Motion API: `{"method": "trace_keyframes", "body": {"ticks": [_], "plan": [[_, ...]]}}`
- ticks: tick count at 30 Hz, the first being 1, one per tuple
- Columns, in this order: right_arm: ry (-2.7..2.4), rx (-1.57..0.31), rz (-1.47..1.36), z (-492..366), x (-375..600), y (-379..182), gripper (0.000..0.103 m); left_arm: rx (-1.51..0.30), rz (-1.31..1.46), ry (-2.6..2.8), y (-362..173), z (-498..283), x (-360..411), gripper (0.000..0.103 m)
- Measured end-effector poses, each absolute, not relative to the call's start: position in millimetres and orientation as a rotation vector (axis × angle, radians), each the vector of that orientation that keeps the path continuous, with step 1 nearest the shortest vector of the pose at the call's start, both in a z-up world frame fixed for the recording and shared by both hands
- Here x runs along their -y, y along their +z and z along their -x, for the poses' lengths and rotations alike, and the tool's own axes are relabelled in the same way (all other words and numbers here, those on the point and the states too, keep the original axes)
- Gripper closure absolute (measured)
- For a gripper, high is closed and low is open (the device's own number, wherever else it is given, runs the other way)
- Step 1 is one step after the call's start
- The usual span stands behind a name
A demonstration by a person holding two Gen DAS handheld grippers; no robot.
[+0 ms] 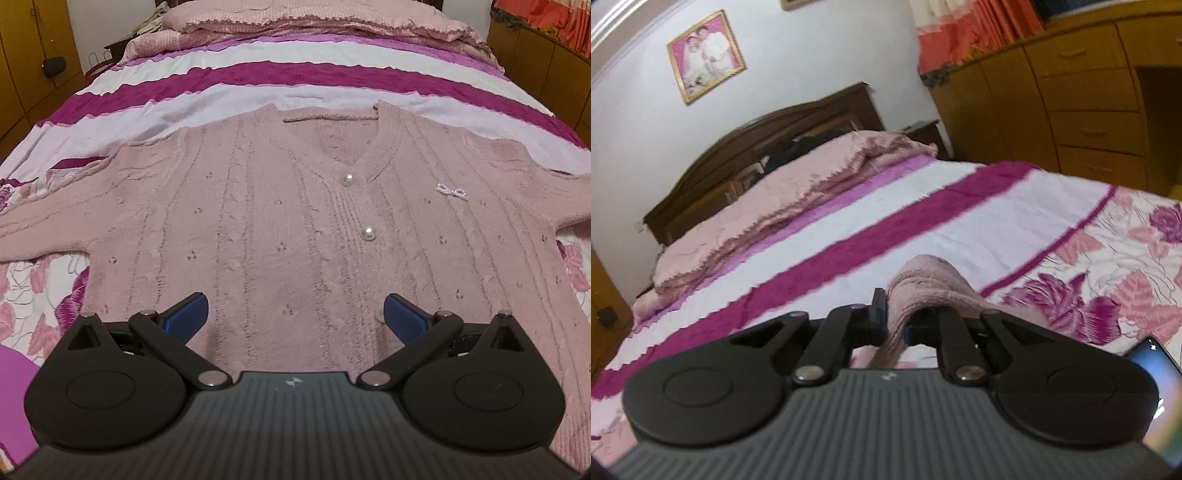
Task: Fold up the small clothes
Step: 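Lift the sleeve and fold it across the cardigan body, open right gripper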
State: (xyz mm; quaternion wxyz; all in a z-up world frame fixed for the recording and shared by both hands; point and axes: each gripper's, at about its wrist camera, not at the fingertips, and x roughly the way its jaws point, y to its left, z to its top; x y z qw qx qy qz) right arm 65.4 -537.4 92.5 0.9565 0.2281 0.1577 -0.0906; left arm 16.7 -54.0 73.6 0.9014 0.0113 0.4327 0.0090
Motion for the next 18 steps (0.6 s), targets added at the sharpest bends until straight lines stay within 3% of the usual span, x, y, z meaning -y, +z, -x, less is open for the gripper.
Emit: {"method": "trace_keyframes", "body": {"ticks": [18], "plan": [[0.09, -0.266, -0.293, -101, 357, 171, 0.092, -0.815, -0.005, 0.124, 109, 9, -19, 0.0]]}}
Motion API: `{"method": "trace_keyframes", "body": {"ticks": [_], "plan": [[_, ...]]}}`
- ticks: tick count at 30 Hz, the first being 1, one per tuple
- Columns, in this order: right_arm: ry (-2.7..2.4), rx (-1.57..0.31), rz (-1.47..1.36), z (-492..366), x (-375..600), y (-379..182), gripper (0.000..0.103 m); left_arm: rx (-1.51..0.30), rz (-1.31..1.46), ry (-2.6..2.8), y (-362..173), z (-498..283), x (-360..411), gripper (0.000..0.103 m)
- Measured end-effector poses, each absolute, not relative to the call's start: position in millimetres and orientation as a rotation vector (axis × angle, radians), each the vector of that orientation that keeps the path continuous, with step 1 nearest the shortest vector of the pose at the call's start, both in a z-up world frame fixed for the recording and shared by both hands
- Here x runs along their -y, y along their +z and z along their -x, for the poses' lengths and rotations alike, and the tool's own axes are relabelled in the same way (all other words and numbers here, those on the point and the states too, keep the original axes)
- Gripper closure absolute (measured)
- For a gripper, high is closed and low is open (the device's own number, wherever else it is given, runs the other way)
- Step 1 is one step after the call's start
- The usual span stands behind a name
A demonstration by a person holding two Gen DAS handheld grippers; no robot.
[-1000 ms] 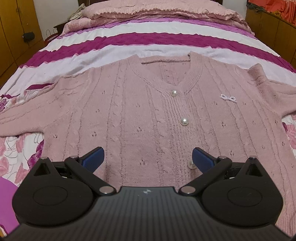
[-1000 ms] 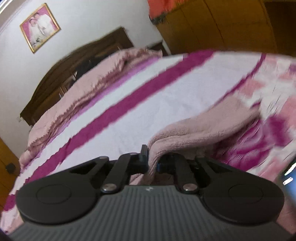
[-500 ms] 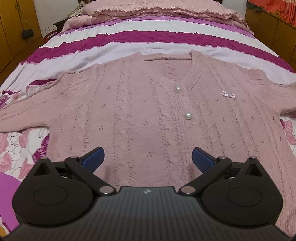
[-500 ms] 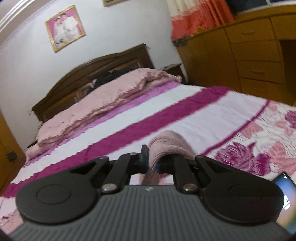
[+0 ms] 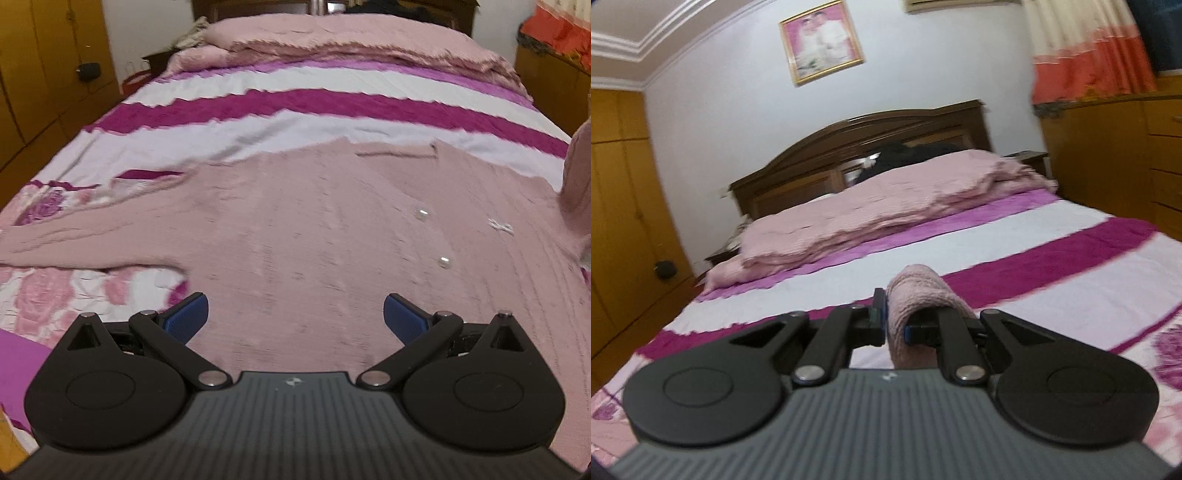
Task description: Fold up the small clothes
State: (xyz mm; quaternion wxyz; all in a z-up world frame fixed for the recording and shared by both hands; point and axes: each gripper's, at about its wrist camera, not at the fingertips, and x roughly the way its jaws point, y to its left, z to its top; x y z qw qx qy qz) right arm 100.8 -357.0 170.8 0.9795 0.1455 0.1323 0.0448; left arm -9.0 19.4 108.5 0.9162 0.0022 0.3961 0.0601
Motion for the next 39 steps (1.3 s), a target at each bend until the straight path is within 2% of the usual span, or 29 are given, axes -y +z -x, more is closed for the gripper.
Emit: {"method": "trace_keyframes", "body": {"ticks": [6, 14, 19, 21, 23, 25, 26, 32, 39], "plan": [[0.204, -0.314, -0.275, -116, 273, 154, 0.092, -0.787, -0.016, 0.19, 111, 14, -53, 0.0], [0.347, -0.494, -0.171, -129, 174, 76, 0.092, -0.806, 0.036, 0.219, 96, 15, -90, 0.0], [0.426, -0.629, -0.191, -127, 152, 36, 0.089, -0.836, 0.065, 0.217, 80, 10, -101, 0.0], [0.438, -0.674, -0.221, -127, 150, 27, 0.078, -0.843, 0.071, 0.214, 76, 8, -103, 0.0], [0.484, -0.669, -0.29, -122, 156, 23, 0.052, -0.842, 0.073, 0.208, 75, 7, -103, 0.0], [0.504, -0.671, -0.339, -115, 160, 26, 0.038, -0.836, 0.071, 0.201, 75, 6, -101, 0.0], [0.504, -0.674, -0.35, -112, 161, 27, 0.035, -0.832, 0.068, 0.197, 76, 6, -99, 0.0], [0.468, -0.698, -0.36, -80, 180, 44, 0.033, -0.808, 0.048, 0.171, 86, 2, -82, 0.0], [0.331, -0.601, -0.305, -51, 224, 64, 0.033, -0.762, -0.017, 0.067, 100, -12, -39, 0.0]]}}
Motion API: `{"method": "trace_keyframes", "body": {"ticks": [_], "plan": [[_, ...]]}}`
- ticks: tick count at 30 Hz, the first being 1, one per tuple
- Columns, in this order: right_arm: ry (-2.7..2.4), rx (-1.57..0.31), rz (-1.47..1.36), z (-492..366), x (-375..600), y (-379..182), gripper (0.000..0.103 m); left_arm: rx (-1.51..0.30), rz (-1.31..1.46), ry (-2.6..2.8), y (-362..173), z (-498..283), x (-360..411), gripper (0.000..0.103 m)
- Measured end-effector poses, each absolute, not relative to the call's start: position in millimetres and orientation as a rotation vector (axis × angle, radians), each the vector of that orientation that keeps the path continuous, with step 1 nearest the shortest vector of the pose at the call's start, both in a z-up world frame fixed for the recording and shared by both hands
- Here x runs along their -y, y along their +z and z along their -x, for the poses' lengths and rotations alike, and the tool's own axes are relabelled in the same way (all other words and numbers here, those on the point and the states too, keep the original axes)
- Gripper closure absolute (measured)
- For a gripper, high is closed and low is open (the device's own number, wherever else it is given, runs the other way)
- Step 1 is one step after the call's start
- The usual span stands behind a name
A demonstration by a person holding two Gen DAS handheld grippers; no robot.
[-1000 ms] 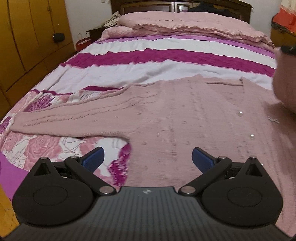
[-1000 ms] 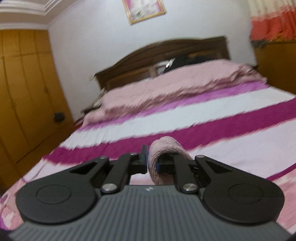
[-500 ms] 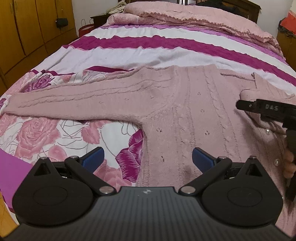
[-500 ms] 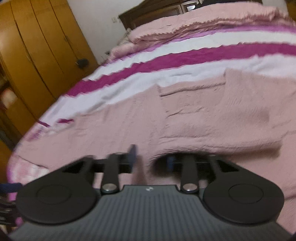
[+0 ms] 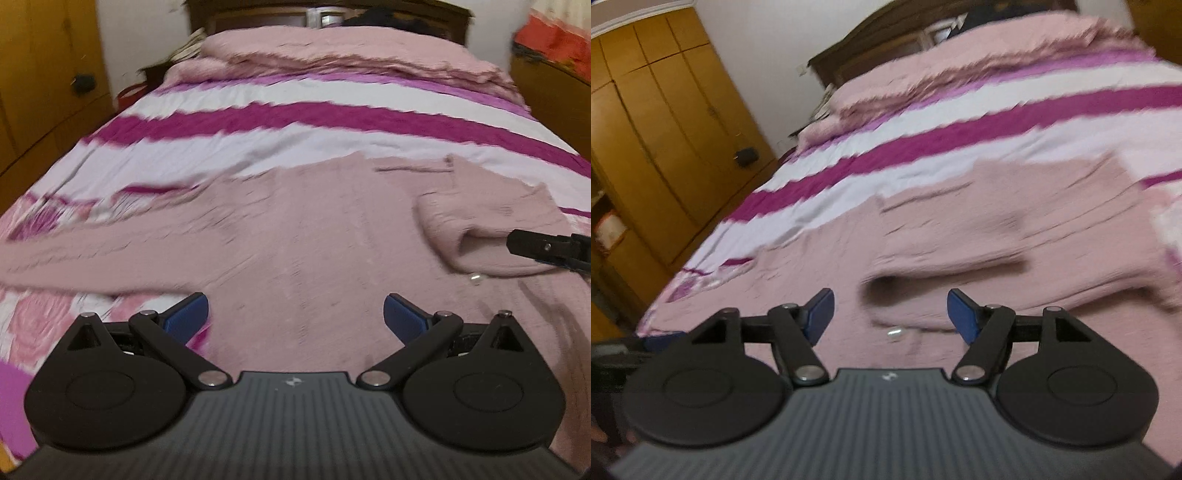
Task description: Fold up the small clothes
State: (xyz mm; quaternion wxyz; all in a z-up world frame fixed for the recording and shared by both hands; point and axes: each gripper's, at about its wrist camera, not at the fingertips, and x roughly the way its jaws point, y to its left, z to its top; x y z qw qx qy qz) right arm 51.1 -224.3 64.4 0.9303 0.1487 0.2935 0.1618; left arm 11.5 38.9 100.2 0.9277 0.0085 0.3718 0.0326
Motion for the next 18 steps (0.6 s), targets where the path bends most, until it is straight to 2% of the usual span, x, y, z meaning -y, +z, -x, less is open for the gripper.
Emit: {"method": "trace_keyframes", "body": {"ticks": [9, 16, 18], "plan": [[0.098, -0.555, -0.347, -54, 288, 65, 0.033, -0.677, -0.141, -0.108, 107, -50, 42, 0.0], [-0.033, -0.534, -0.328, -64, 303, 41, 0.033, -0.655, -0.239, -0.216, 88, -87, 97, 0.0], [-0.034, -0.536, -0.333, -64, 304, 33, 0.033, -0.648, -0.267, -0.252, 80, -95, 109, 0.003]]}}
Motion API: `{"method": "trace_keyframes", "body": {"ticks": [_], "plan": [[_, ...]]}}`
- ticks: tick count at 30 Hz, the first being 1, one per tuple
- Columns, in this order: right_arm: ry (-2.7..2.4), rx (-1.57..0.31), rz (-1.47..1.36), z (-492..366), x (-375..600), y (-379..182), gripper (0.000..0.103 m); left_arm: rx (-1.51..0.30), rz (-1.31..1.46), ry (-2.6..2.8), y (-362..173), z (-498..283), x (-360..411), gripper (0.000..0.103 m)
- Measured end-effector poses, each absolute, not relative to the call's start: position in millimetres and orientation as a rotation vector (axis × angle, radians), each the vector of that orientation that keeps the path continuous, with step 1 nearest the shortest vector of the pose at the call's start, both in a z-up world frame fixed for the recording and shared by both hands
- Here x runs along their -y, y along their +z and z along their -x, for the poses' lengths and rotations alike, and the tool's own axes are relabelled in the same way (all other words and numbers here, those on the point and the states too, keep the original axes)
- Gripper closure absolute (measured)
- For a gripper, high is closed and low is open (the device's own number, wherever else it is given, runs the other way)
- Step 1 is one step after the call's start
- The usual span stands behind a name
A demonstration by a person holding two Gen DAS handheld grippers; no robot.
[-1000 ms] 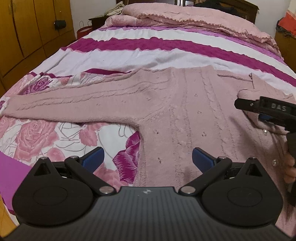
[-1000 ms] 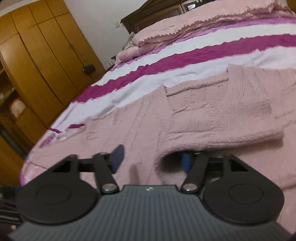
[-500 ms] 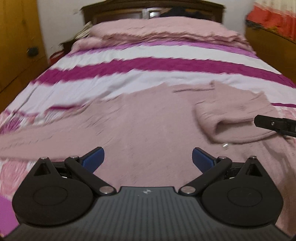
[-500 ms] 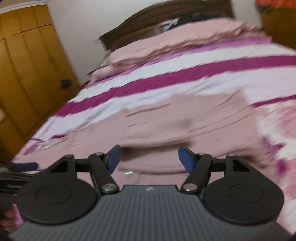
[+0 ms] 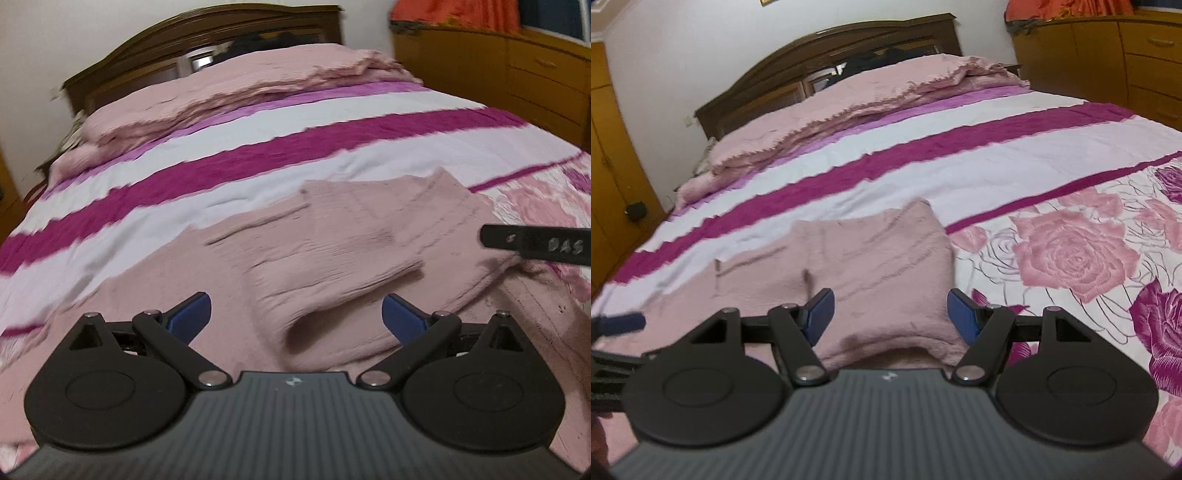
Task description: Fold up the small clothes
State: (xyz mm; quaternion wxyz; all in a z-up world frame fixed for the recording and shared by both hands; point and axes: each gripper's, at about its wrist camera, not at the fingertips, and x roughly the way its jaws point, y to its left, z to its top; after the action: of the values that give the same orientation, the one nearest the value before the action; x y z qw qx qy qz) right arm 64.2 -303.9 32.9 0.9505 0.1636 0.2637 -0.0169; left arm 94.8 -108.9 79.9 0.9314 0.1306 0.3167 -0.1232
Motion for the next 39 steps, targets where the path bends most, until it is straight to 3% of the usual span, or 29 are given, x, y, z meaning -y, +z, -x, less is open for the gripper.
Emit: {"method": "trace_keyframes", "body": {"ticks": [5, 11, 13, 14, 15, 16, 25, 35, 37, 39], "plan": [[-0.035, -0.496, -0.349, -59, 309, 19, 0.031, -0.656, -0.344, -0.31, 60, -115, 140, 0.023], [-0.046, -0.472, -0.418, -54, 318, 5, 0.032, -0.653, -0.4, -0.303, 36, -138, 169, 0.025], [-0.039, -0.47, -0.431, -55, 319, 4, 0.032, -0.628, -0.41, -0.307, 32, -141, 175, 0.044], [-0.036, -0.468, -0.437, -55, 319, 3, 0.032, -0.622, -0.392, -0.319, 33, -143, 174, 0.07], [-0.032, -0.466, -0.441, -55, 319, 2, 0.032, -0.626, -0.365, -0.319, 35, -144, 172, 0.089], [-0.03, -0.464, -0.445, -55, 320, 2, 0.032, -0.625, -0.334, -0.305, 38, -146, 169, 0.093], [-0.018, -0.454, -0.461, -53, 324, 0, 0.032, -0.487, -0.145, -0.01, 85, -124, 87, 0.095], [-0.015, -0.458, -0.441, -54, 322, -2, 0.032, -0.676, -0.023, 0.213, 28, -113, -11, 0.093], [-0.017, -0.459, -0.438, -54, 321, -3, 0.032, -0.67, 0.007, 0.194, 25, -108, -20, 0.091], [-0.018, -0.46, -0.434, -54, 321, -3, 0.032, -0.662, 0.032, 0.175, 27, -108, -30, 0.08]]}}
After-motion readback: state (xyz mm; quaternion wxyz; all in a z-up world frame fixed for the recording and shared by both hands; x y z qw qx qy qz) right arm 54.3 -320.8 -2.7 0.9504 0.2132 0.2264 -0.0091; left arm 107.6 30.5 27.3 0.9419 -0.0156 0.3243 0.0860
